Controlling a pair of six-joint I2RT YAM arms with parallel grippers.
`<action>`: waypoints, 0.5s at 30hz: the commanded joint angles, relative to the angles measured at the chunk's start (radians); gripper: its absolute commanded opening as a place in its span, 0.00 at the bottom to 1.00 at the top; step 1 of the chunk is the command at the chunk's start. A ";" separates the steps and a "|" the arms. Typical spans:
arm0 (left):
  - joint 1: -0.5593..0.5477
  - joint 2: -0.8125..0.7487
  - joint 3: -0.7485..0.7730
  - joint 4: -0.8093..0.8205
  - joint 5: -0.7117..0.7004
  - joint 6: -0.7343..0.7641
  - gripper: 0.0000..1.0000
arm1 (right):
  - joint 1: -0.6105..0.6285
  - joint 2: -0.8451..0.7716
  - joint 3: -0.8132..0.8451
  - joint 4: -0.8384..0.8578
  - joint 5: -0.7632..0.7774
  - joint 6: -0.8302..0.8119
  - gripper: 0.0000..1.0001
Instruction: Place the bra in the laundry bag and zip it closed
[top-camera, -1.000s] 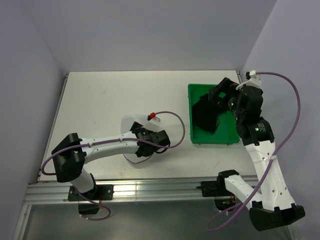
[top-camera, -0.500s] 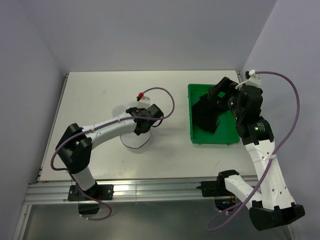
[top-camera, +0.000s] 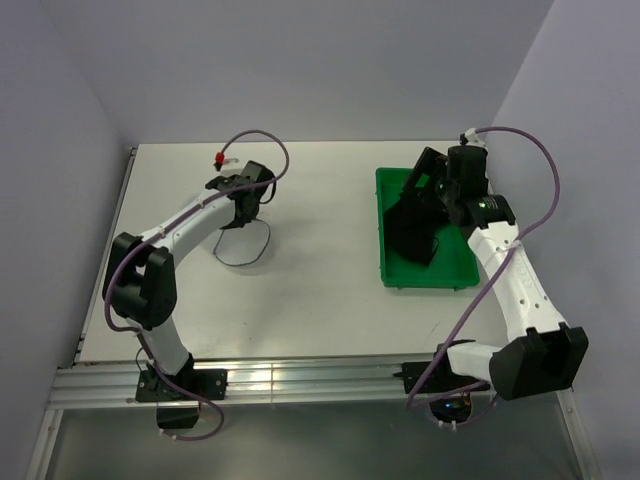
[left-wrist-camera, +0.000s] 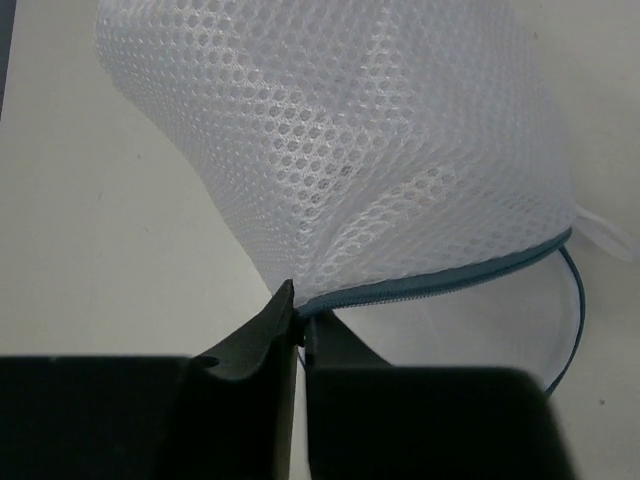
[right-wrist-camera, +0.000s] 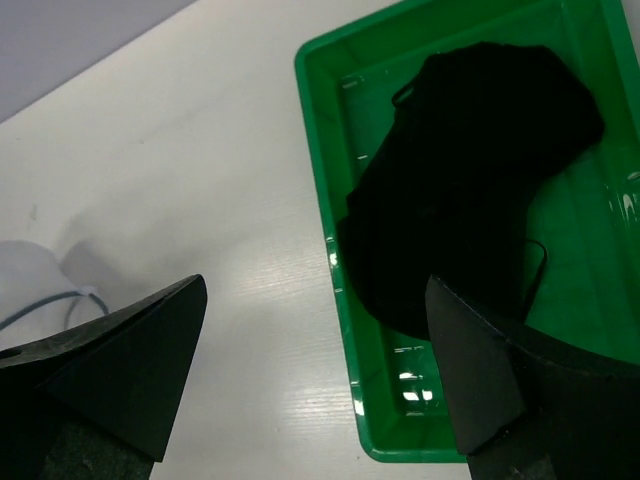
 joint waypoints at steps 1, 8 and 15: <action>0.020 -0.031 0.063 0.030 0.048 0.024 0.17 | -0.022 0.043 0.053 -0.016 0.008 0.019 0.97; 0.017 -0.086 0.100 0.048 0.116 0.047 0.76 | -0.024 0.069 -0.050 0.003 0.045 0.004 0.95; 0.000 -0.164 0.144 0.041 0.165 0.065 0.80 | 0.002 0.031 -0.167 0.000 0.146 -0.038 0.91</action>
